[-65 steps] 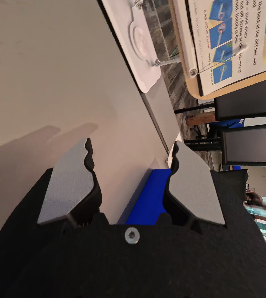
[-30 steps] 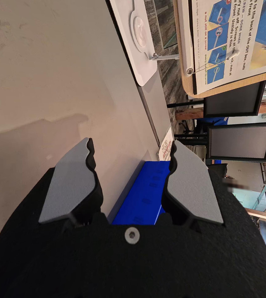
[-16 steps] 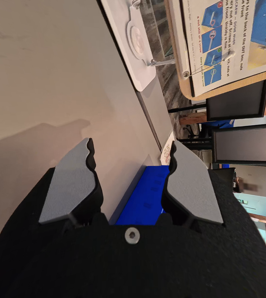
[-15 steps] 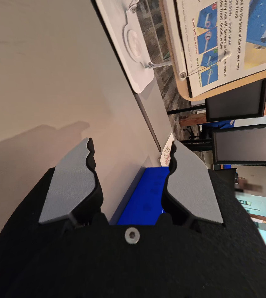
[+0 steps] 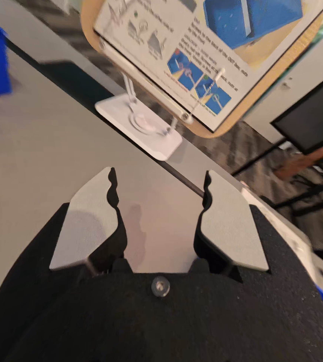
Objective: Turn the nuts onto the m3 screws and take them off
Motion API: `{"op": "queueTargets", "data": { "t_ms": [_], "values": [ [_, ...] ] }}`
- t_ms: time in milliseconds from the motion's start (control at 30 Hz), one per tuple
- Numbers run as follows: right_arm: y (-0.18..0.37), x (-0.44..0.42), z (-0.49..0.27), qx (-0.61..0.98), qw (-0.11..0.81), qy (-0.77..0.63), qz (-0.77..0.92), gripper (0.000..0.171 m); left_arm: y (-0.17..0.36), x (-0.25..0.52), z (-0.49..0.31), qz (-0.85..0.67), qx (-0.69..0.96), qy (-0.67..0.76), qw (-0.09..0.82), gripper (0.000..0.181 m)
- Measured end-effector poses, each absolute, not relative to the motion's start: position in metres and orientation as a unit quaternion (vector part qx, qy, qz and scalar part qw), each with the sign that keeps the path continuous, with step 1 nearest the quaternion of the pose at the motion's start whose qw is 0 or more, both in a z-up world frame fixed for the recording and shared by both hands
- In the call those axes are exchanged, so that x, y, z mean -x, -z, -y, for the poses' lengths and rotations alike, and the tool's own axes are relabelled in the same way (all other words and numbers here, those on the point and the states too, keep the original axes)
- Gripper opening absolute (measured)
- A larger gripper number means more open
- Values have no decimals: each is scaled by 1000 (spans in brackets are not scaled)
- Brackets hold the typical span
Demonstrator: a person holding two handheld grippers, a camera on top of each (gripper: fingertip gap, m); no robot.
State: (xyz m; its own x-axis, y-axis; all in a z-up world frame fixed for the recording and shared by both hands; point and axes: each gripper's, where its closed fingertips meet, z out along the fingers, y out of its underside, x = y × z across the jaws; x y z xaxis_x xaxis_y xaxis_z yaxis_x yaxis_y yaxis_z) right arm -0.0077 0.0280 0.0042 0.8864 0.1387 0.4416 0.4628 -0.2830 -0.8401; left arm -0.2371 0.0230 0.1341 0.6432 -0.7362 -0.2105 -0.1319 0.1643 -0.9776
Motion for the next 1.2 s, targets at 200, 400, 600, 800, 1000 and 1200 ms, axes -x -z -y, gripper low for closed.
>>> {"op": "queueTargets", "data": {
  "t_ms": [200,400,600,800,1000,1200],
  "values": [
    [-38,33,-13,745,628,27,223,63,-112,308,-35,-382,696,152,589,67],
    [-49,52,2,723,631,-25,279,12,-62,367,-36,-403,778,93,473,63],
    [-50,45,4,724,633,-73,267,11,-68,378,-44,-389,773,102,491,51],
    [-64,43,13,701,650,-144,256,14,-81,369,-46,-383,754,108,523,45],
    [-83,29,20,675,681,-145,245,23,-106,353,-45,-377,707,155,578,28],
    [-95,24,25,644,707,-151,250,32,-113,341,-38,-401,678,160,595,12]
  ]
}}
